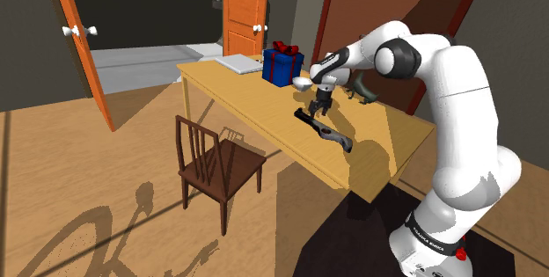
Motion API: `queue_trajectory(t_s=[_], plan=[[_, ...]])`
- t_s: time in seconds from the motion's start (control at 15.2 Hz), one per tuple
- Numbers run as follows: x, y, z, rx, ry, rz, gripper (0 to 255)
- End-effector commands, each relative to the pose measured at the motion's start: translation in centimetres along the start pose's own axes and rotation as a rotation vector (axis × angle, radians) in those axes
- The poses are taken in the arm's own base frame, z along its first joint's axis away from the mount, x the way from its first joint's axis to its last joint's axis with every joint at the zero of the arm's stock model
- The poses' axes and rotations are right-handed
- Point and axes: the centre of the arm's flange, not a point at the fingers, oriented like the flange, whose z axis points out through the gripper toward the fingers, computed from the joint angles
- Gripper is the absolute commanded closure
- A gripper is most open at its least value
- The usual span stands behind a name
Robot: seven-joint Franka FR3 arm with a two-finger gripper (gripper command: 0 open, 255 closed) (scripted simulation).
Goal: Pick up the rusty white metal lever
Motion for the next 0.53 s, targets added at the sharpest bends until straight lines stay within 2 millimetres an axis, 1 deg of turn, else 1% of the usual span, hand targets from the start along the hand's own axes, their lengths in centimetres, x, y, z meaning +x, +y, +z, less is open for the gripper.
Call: queue_trajectory(t_s=[0.0,0.46], plan=[[1.0,0.9,1.1,-0.002,-0.005,0.003,0],[1.0,1.1,4.8,-0.002,-0.005,0.003,0]])
